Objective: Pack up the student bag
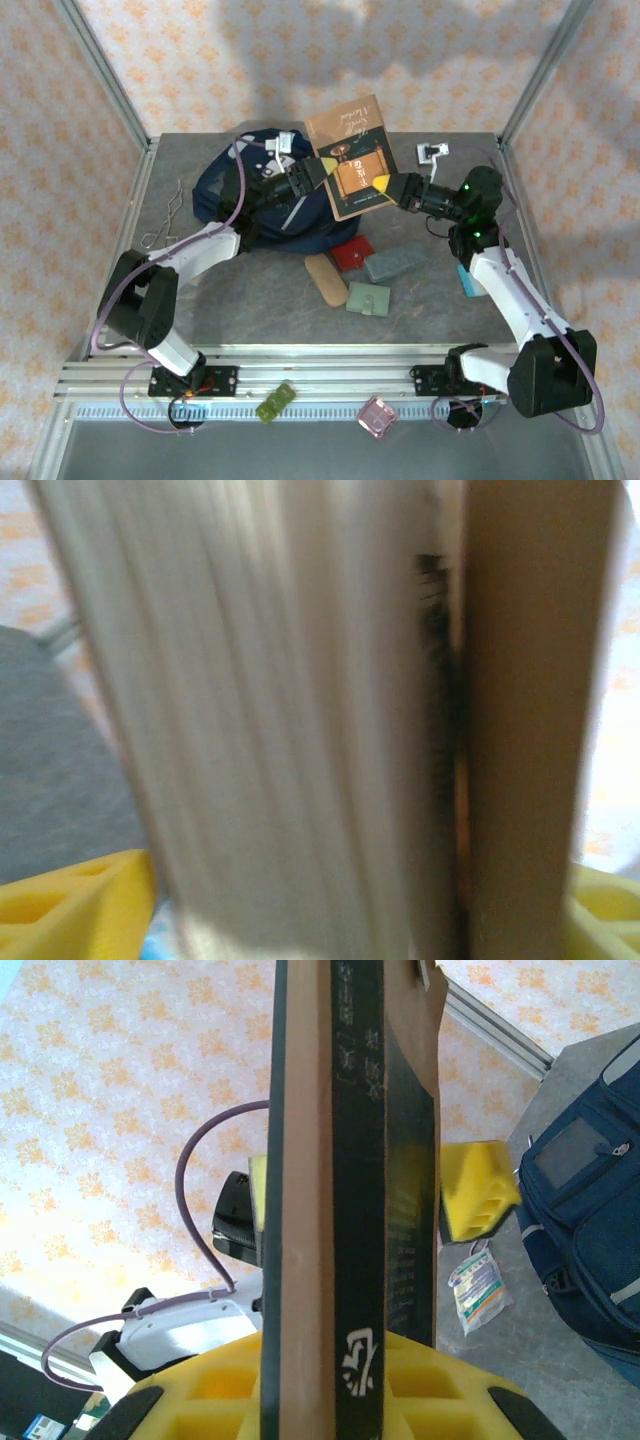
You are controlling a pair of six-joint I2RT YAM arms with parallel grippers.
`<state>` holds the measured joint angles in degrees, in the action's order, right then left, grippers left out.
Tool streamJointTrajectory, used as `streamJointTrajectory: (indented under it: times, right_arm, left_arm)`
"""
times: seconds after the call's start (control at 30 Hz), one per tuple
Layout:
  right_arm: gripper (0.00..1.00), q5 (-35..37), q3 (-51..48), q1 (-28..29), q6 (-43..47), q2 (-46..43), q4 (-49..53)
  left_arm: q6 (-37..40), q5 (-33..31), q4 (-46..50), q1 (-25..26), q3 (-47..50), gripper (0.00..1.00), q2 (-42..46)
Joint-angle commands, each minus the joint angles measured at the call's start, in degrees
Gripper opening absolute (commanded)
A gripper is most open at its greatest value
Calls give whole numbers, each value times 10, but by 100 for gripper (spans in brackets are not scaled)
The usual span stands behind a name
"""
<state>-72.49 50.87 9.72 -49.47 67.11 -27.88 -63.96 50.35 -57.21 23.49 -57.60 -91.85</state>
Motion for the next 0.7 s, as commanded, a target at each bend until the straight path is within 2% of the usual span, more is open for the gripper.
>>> streamJointTrajectory:
  times: [0.0, 0.1, 0.2, 0.23, 0.27, 0.33, 0.43, 0.53, 0.67]
  right_arm:
    - [0, -9, 20, 0, 31, 2, -1]
    - [0, -3, 29, 0, 48, 24, 32]
    - [1, 13, 39, -1, 69, 35, 67]
    - [4, 14, 41, -1, 70, 37, 69]
    - [10, 16, 40, -1, 65, 39, 63]
    - [19, 23, 39, -1, 55, 37, 50]
    - [36, 28, 23, 0, 14, 28, -4]
    - [49, 45, -11, 5, -37, 10, -74]
    - [56, 83, -62, 19, -77, -21, -135]
  left_arm:
    - [-106, 44, -186, -9, 1, 71, -19]
    - [-114, 54, -189, -11, 1, 52, -16]
    - [-88, 58, -144, -11, 2, 27, -5]
    - [-70, 55, -116, -11, 2, 15, 0]
    - [-51, 51, -85, -11, 2, 8, 5]
    - [-18, 39, -34, -11, 2, 0, 12]
    - [3, 4, 2, -11, 5, 0, 20]
    - [-2, -62, -6, -11, 25, 0, 30]
    - [-56, -129, -105, -4, 58, 0, 19]
